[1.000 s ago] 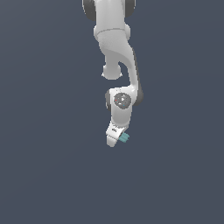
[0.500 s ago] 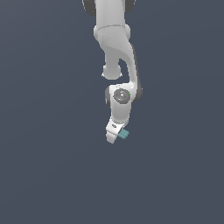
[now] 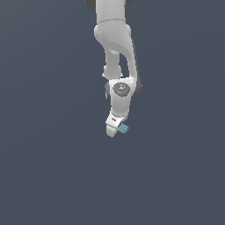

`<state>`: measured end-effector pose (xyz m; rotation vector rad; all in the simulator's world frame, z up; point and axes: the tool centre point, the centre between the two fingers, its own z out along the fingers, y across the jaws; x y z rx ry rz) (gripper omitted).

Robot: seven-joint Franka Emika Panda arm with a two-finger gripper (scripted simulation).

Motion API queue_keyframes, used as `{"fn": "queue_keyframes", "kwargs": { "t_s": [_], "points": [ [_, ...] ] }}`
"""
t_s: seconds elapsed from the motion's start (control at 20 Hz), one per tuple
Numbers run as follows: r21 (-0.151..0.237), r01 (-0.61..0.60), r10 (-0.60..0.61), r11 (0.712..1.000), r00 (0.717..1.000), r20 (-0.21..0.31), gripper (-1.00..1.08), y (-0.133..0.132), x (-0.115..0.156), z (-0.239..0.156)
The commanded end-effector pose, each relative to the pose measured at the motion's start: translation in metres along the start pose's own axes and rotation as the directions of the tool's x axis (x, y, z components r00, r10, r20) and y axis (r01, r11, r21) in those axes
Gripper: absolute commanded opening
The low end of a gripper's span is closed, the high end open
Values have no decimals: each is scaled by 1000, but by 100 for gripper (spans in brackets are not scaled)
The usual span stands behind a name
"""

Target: Pick up the object and move it to a goal position.

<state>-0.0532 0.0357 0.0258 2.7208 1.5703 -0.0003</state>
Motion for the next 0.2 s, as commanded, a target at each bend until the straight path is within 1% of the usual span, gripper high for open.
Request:
{"fn": "queue_keyframes", "kwargs": {
  "t_s": [0.0,0.15],
  "points": [
    [0,0,0,1000,1000,0,-100,-4,-3,-1],
    [0,0,0,1000,1000,0,-100,-5,-3,-2]
  ]
}}
